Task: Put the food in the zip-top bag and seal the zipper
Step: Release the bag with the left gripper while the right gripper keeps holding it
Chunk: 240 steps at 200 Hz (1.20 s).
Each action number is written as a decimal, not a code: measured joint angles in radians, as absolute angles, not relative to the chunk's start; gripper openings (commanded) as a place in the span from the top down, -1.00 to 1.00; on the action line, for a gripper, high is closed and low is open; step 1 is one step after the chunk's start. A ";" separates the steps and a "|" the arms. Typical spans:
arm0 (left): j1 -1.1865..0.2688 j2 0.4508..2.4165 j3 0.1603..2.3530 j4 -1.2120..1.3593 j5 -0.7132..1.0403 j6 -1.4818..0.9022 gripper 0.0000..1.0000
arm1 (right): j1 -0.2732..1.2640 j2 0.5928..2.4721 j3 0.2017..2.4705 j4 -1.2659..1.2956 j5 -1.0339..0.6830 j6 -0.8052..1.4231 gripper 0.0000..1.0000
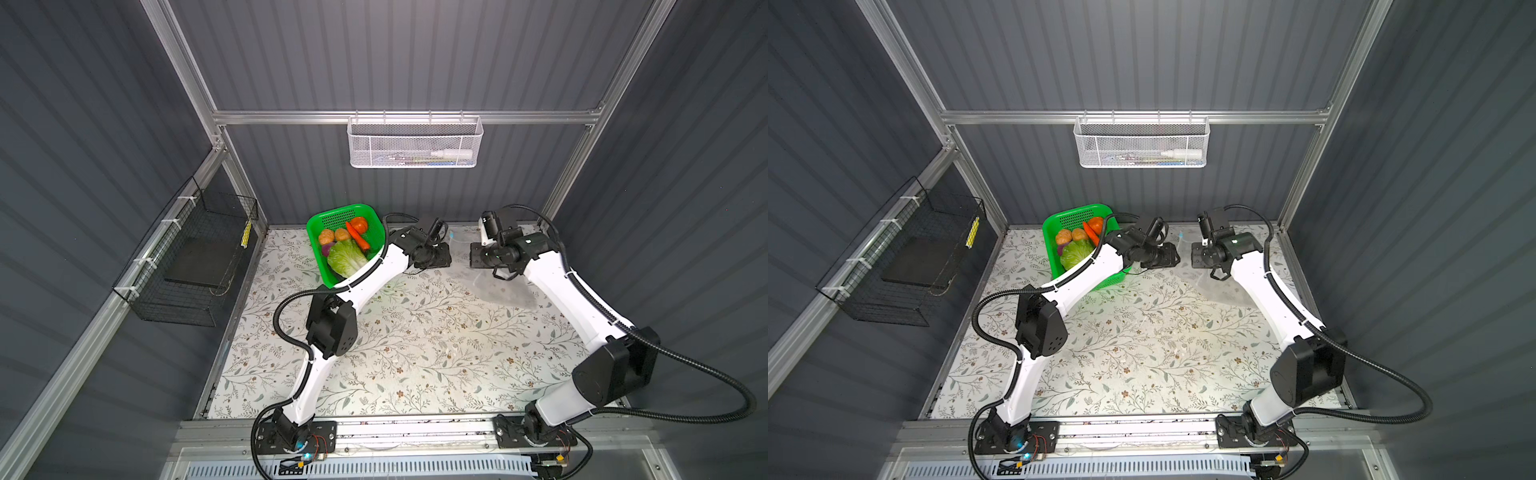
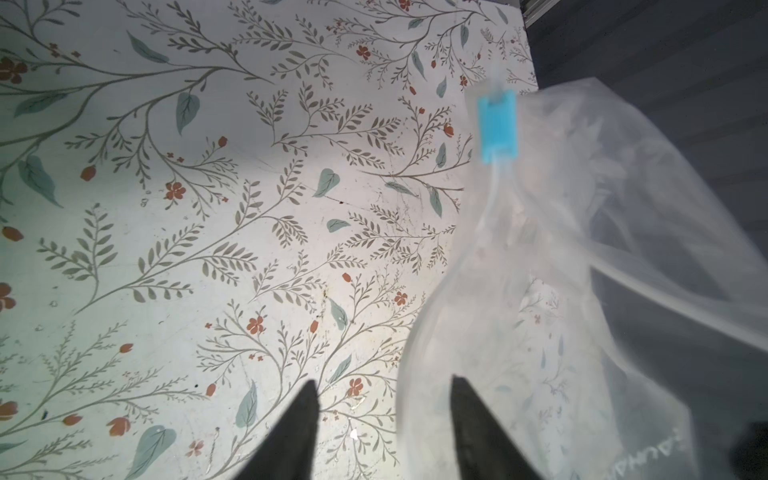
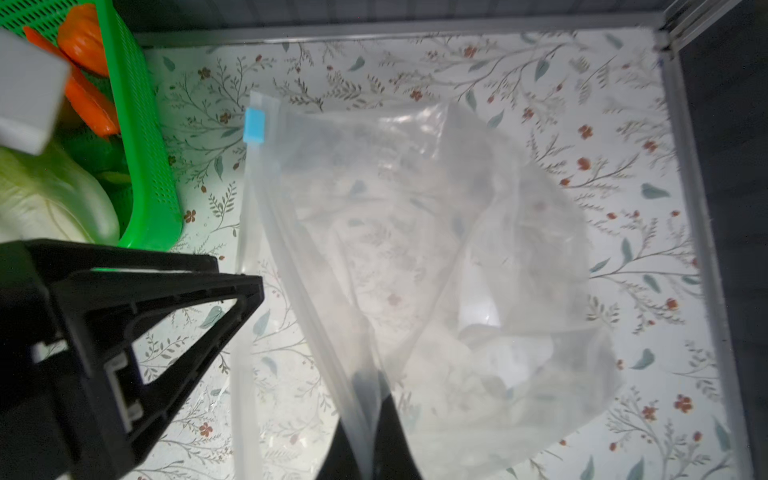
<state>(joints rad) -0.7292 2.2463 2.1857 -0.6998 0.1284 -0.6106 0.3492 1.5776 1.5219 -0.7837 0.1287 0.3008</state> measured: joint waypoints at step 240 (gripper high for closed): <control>-0.547 2.294 1.972 -0.668 0.006 -0.545 -0.84 | 0.261 1.582 1.439 -0.616 -0.089 0.407 1.00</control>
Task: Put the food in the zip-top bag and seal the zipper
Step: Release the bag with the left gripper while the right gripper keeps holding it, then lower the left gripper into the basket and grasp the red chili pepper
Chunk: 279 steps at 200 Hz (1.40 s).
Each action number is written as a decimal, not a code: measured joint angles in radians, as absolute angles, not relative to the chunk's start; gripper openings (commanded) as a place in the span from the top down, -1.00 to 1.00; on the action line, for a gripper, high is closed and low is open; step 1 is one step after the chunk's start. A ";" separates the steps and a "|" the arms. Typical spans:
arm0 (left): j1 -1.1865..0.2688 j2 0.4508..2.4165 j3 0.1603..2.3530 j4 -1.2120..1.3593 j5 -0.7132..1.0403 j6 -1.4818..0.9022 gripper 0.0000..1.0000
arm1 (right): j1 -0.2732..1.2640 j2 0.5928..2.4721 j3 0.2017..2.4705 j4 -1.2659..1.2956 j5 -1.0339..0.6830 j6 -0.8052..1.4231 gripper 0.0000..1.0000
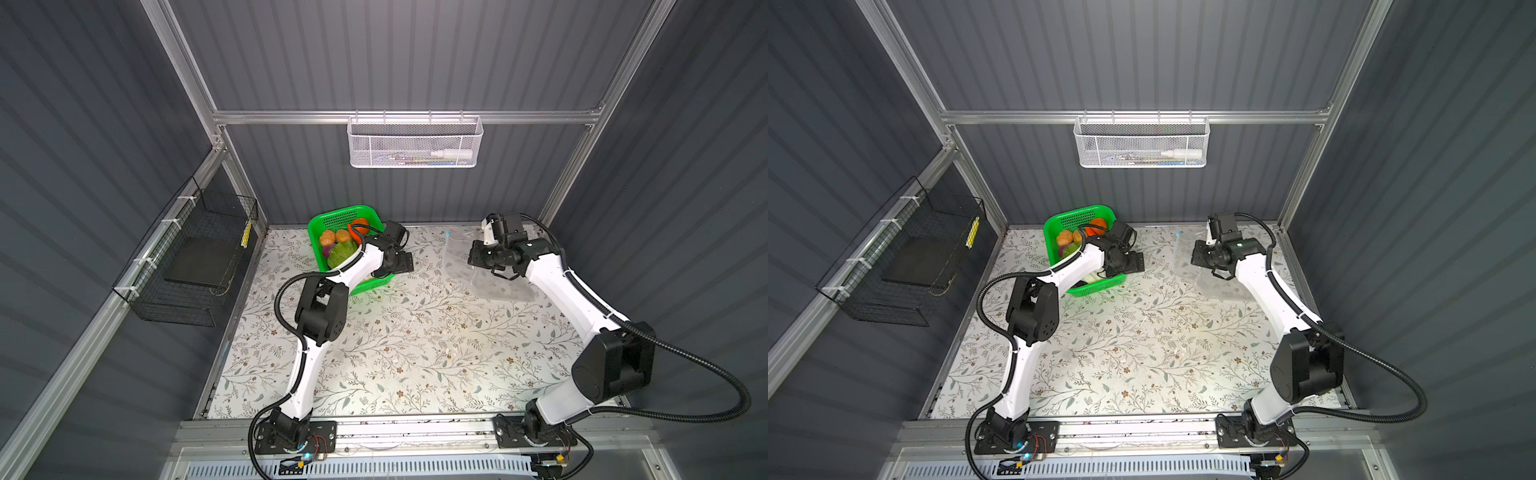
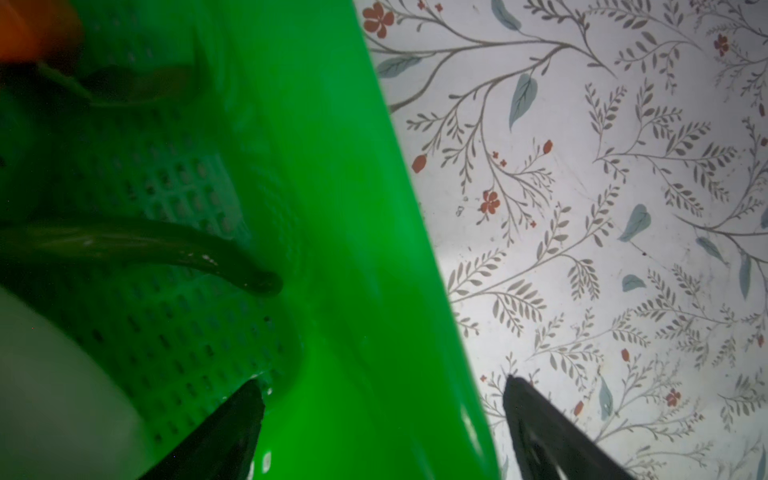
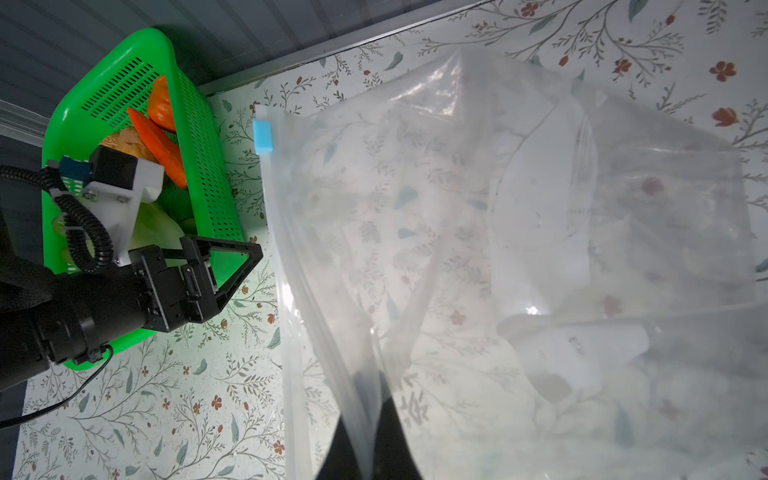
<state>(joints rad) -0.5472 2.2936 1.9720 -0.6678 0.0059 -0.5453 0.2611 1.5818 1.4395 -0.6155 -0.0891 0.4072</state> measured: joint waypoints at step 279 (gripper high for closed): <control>-0.521 2.143 1.977 -0.777 -0.133 -0.675 -0.39 | 0.232 1.612 1.425 -0.524 -0.248 0.389 1.00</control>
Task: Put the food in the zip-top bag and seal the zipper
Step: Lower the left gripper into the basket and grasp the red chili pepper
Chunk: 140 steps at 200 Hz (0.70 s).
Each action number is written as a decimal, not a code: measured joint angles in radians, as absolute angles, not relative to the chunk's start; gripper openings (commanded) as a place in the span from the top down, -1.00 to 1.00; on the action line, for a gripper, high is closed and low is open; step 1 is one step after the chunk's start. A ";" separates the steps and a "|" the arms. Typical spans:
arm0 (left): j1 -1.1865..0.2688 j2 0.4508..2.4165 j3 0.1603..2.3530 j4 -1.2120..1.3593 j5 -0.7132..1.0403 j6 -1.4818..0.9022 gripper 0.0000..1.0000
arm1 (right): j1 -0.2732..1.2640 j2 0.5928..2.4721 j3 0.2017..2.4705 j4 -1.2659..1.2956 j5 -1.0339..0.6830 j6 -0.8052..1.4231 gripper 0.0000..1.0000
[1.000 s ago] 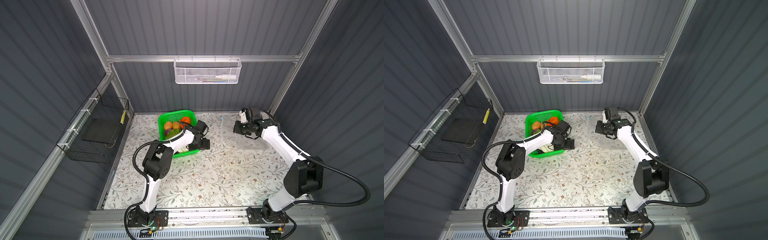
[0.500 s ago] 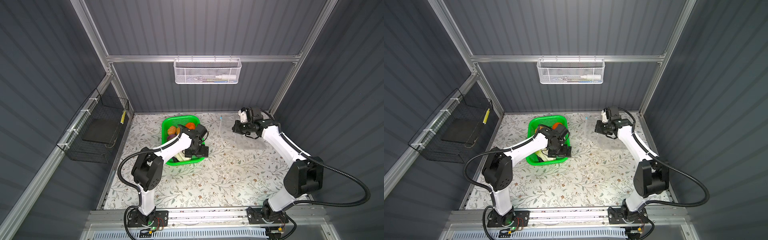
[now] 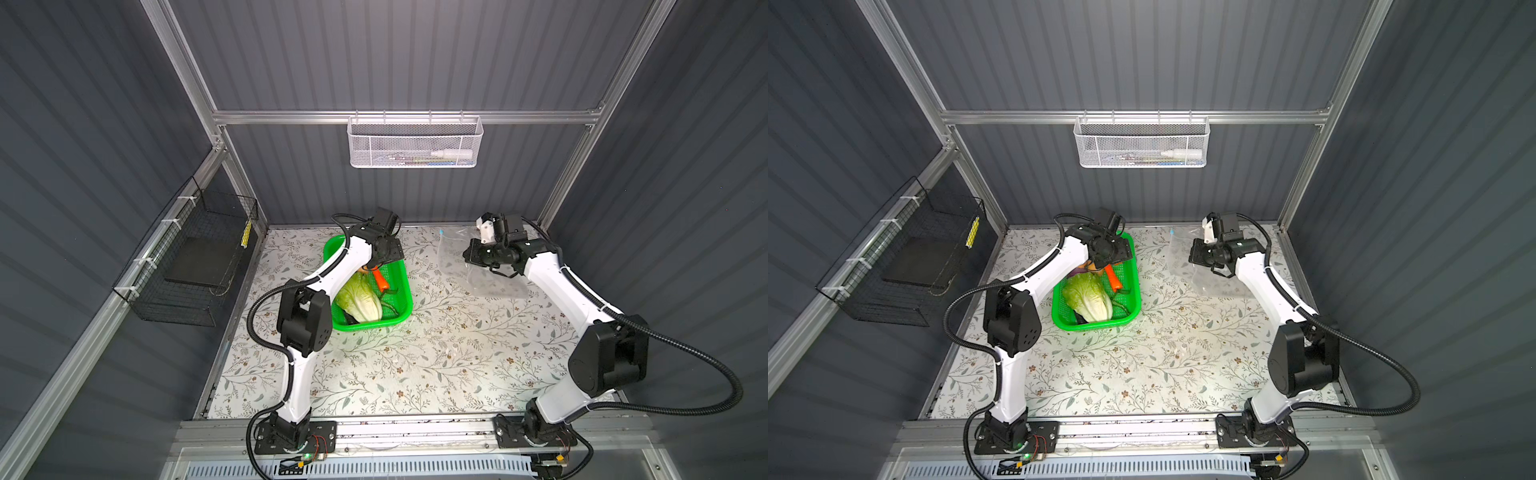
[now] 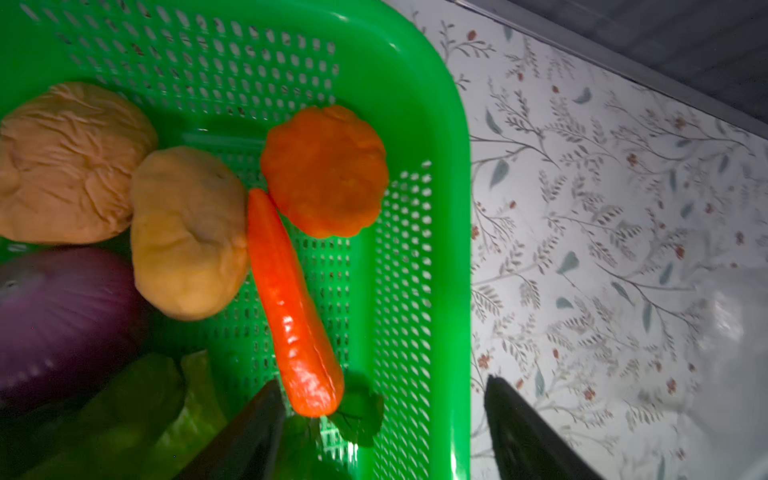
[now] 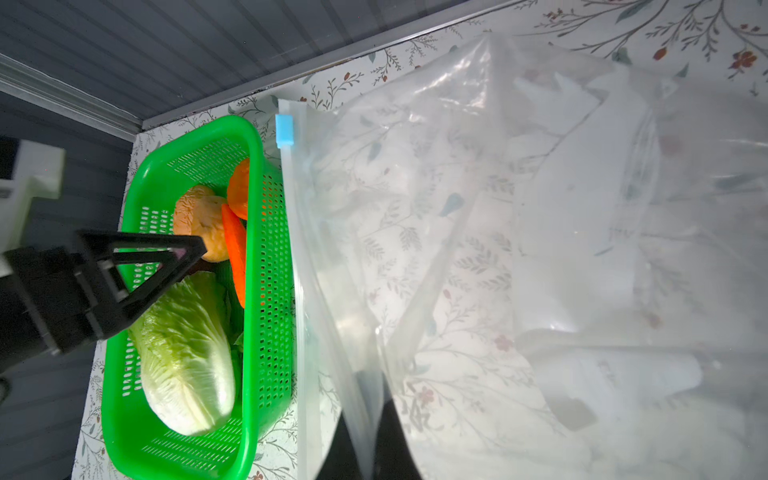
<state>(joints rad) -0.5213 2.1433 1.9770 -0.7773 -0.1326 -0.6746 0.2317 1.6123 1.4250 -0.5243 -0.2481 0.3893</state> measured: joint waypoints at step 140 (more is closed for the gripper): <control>-0.506 2.299 1.949 -0.770 -0.185 -0.809 -0.24 | 0.232 1.563 1.368 -0.494 -0.262 0.412 1.00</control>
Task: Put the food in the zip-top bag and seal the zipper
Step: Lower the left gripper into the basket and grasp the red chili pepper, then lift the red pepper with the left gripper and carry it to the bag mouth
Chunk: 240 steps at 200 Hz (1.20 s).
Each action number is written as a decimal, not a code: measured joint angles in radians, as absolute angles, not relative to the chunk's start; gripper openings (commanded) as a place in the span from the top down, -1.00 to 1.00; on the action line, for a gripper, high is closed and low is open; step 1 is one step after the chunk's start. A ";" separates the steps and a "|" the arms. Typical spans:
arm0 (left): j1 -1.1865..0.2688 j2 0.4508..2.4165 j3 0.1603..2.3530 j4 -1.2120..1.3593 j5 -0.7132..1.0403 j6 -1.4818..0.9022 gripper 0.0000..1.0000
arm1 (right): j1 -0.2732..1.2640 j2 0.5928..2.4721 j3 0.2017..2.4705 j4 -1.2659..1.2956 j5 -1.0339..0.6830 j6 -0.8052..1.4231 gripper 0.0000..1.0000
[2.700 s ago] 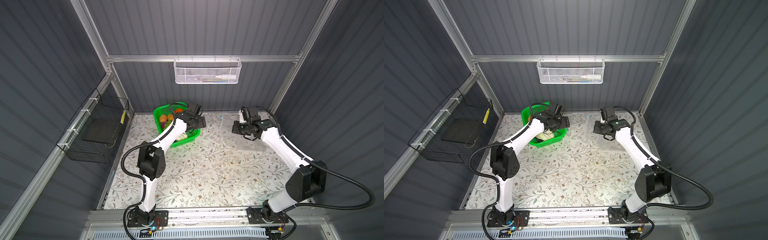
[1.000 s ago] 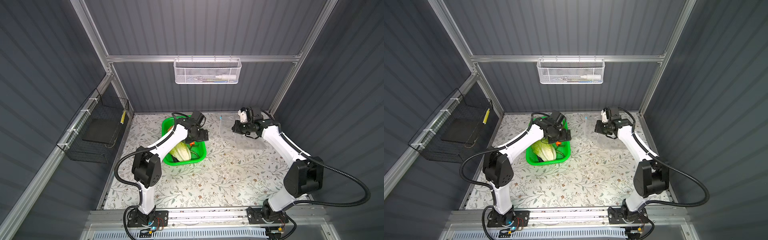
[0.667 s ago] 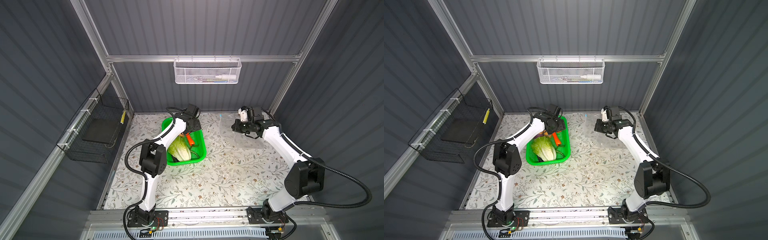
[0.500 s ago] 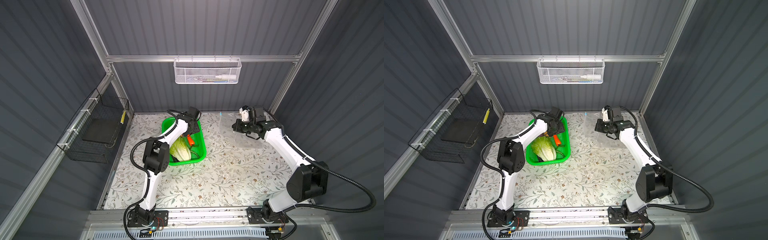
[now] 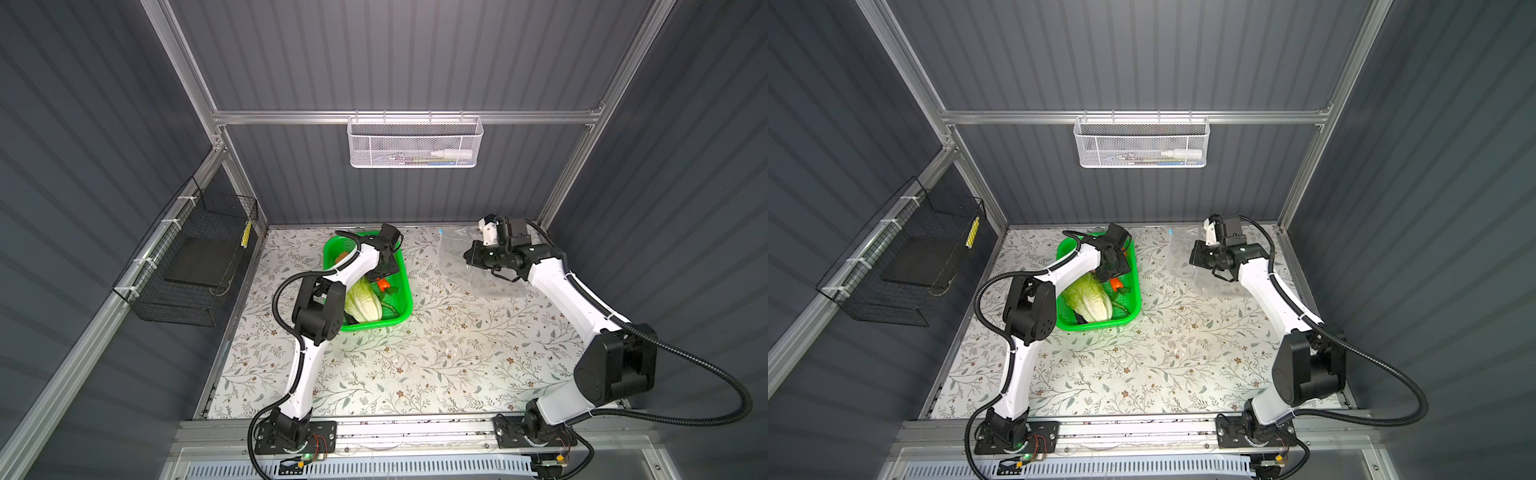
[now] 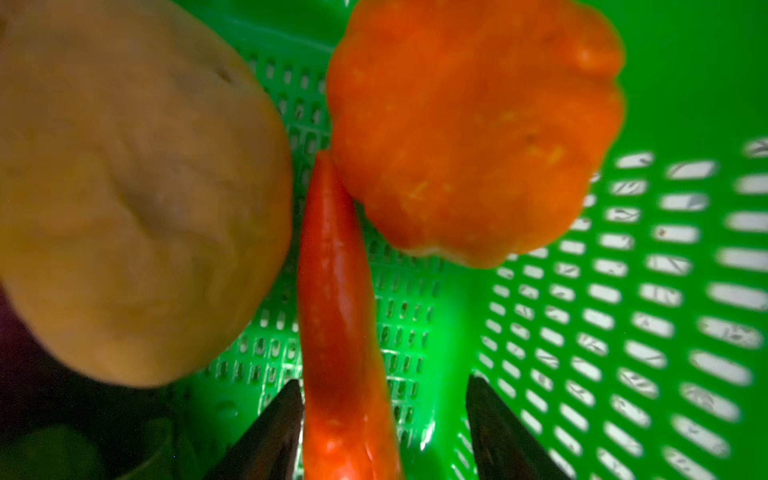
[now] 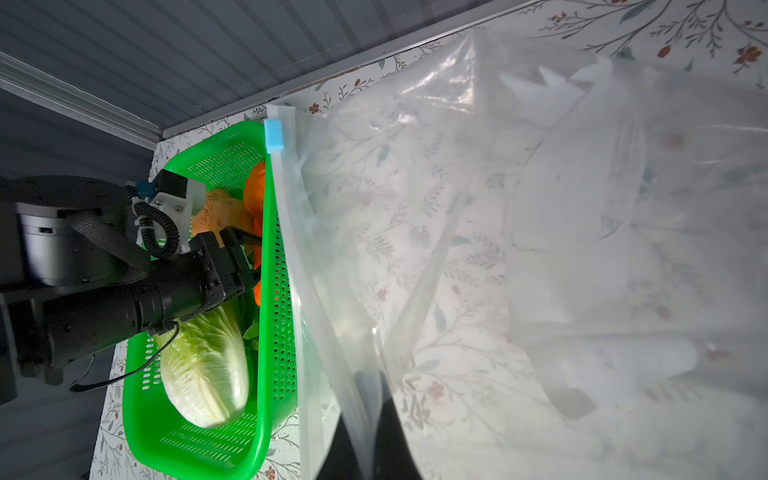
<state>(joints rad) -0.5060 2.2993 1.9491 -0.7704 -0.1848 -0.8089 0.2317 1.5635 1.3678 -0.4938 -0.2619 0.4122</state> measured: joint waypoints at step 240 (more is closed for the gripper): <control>-0.501 1.964 1.788 -0.579 -0.199 -0.785 0.74 | 0.212 1.577 1.354 -0.403 -0.389 0.631 1.00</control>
<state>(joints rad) -0.5014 1.9640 1.7882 -0.5785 -0.1986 -0.7849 0.2123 1.5768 1.3537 -0.4034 -0.3893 0.6312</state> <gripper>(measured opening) 0.306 0.043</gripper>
